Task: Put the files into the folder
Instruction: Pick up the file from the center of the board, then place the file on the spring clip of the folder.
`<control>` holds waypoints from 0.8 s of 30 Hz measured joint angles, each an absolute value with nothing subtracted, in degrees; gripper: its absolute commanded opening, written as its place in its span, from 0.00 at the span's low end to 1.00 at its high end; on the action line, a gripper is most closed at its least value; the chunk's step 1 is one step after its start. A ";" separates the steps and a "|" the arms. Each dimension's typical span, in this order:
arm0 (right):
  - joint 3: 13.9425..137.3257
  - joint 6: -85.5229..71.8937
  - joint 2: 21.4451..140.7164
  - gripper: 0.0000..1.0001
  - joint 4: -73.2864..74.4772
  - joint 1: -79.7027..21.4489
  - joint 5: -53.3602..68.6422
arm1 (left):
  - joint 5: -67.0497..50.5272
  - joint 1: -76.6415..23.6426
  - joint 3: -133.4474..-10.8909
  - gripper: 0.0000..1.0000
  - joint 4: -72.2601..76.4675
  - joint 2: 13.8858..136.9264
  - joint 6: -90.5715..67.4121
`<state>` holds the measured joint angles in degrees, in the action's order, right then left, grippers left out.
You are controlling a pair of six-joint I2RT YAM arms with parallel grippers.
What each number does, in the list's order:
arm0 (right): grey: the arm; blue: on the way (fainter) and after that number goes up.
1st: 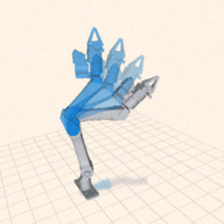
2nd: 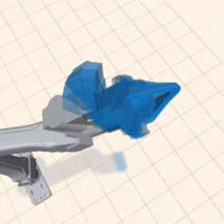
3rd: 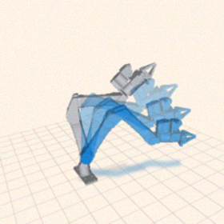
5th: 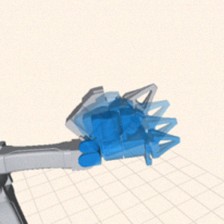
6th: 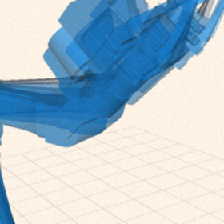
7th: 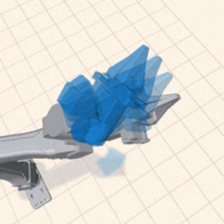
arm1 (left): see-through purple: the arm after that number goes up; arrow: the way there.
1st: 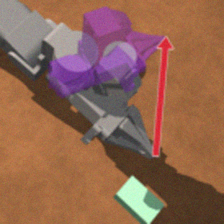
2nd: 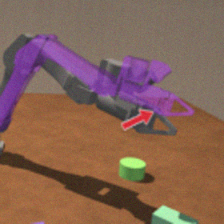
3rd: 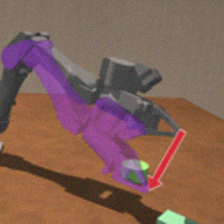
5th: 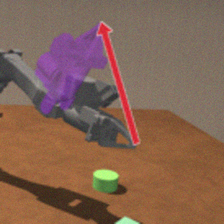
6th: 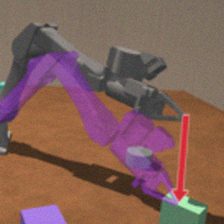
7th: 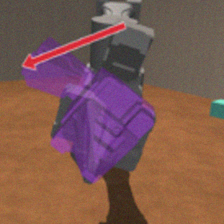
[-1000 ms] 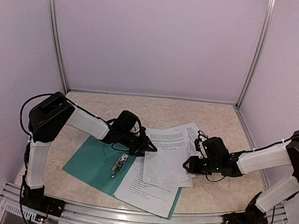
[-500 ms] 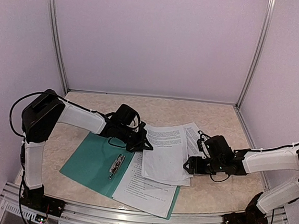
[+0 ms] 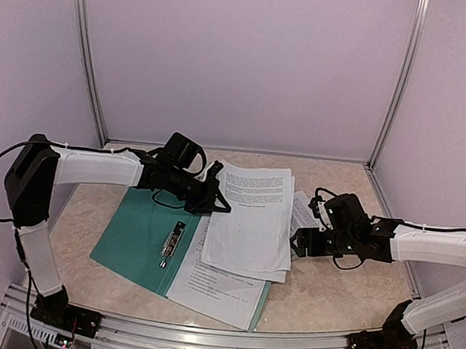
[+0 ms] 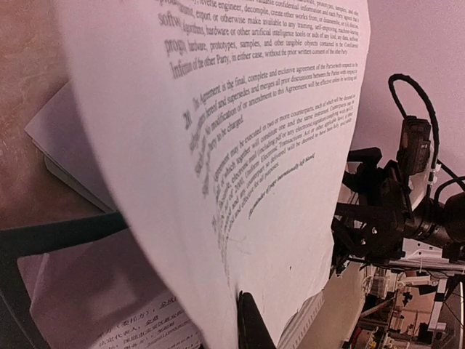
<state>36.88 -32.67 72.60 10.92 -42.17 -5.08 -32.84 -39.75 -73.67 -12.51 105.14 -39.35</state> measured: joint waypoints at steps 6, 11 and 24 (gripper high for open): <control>35.88 -32.64 72.64 0.84 10.79 -42.17 -4.69 | -36.58 -38.59 -76.20 0.04 -10.26 110.00 -41.74; 35.81 -32.67 72.88 0.84 10.79 -42.19 -4.51 | -37.60 -38.39 -80.31 0.02 -8.58 118.08 -43.86; 35.79 -32.36 74.26 0.83 10.74 -42.19 -4.40 | -38.68 -36.03 -80.64 0.00 -14.46 117.01 -41.39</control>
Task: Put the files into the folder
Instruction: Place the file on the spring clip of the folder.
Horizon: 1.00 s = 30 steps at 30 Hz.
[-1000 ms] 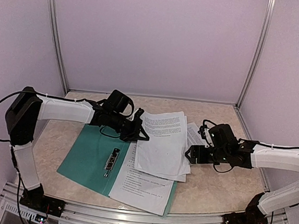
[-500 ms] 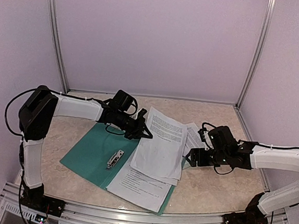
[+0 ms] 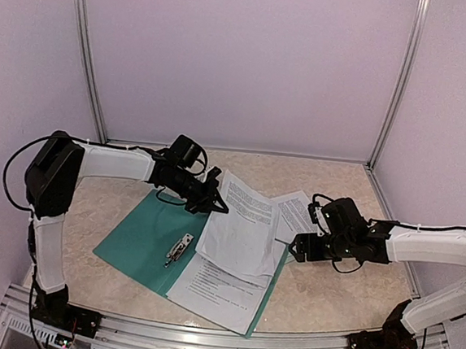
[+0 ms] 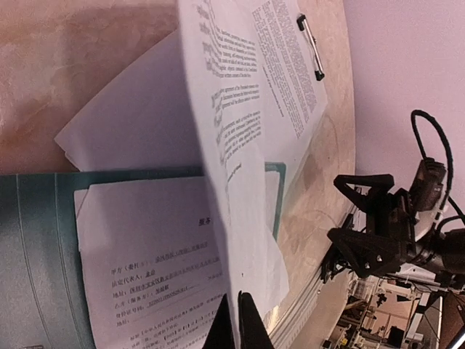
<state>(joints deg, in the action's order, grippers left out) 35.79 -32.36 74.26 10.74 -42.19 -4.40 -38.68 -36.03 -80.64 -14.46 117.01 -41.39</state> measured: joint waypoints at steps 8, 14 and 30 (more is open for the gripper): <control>37.78 -29.43 77.03 0.80 9.82 -42.63 -3.44 | -33.65 -34.81 -80.90 0.00 -32.80 99.20 -30.85; 44.51 -26.09 84.03 0.80 6.68 -47.83 -3.44 | -30.96 -29.54 -80.99 0.00 -49.60 90.39 -22.55; 54.15 -23.44 99.85 0.77 0.10 -55.42 1.80 | -29.19 -17.39 -80.62 0.00 -70.83 81.82 -13.30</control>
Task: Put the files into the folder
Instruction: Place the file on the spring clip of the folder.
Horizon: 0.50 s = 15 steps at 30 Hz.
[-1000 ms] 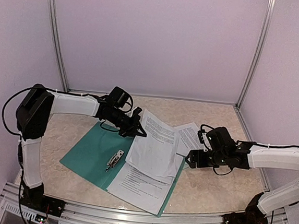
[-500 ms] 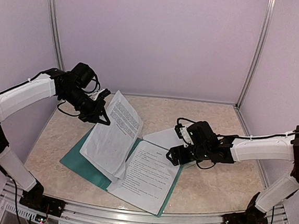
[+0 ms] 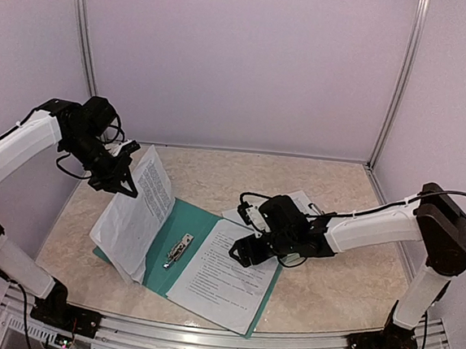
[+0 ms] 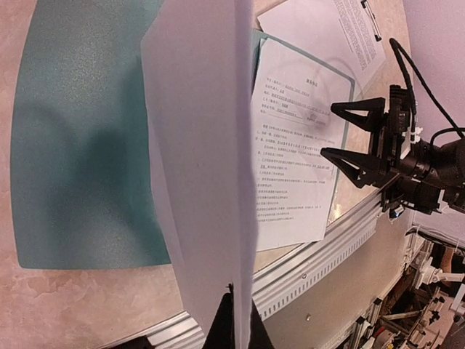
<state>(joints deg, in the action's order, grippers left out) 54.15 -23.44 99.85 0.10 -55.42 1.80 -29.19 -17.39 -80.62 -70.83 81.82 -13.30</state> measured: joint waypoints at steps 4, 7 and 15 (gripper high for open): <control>54.81 -23.49 101.30 0.77 -1.72 -55.66 3.36 | -30.15 -19.07 -84.60 0.00 -72.88 83.26 -12.93; 54.83 -23.42 101.67 0.77 -2.00 -55.66 3.99 | -32.56 -20.93 -87.57 0.00 -73.01 83.26 -12.32; 57.87 -20.60 101.80 0.77 -0.60 -56.21 3.95 | -29.89 -15.33 -84.49 0.00 -73.32 87.74 -11.46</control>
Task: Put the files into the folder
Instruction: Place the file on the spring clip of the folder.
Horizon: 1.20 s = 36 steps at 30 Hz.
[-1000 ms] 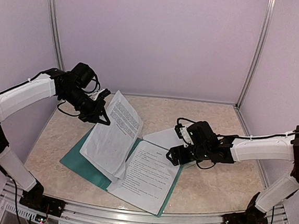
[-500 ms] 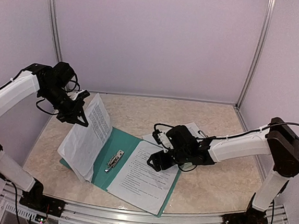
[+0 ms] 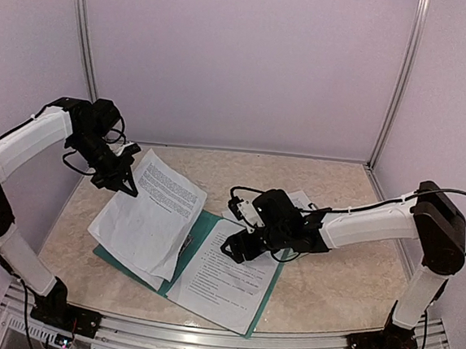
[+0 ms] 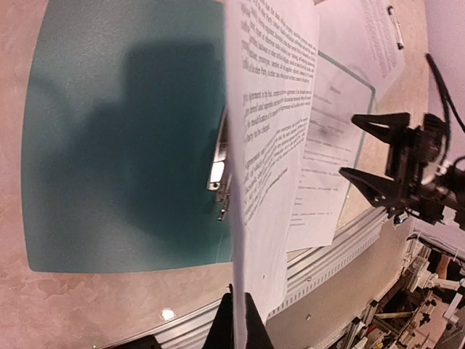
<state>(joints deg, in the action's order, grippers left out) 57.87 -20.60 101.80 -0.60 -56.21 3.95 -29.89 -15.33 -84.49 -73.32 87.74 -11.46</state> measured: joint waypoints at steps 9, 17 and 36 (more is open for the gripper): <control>62.13 -17.34 103.26 0.75 2.59 -58.85 3.86 | -16.01 -13.72 -84.88 0.00 -73.63 106.13 -11.11; 61.89 -17.41 103.85 0.75 3.55 -58.87 4.25 | -1.56 -16.69 -86.85 0.00 -73.65 118.28 -10.20; 61.91 -17.15 106.26 0.75 3.55 -58.89 5.39 | -2.85 -13.32 -91.05 0.00 -71.22 118.56 -8.95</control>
<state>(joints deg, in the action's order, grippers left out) 61.91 -17.15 106.26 3.55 -58.89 5.39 -2.85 -13.32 -91.05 -71.22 118.56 -8.95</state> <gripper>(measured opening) 0.746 0.003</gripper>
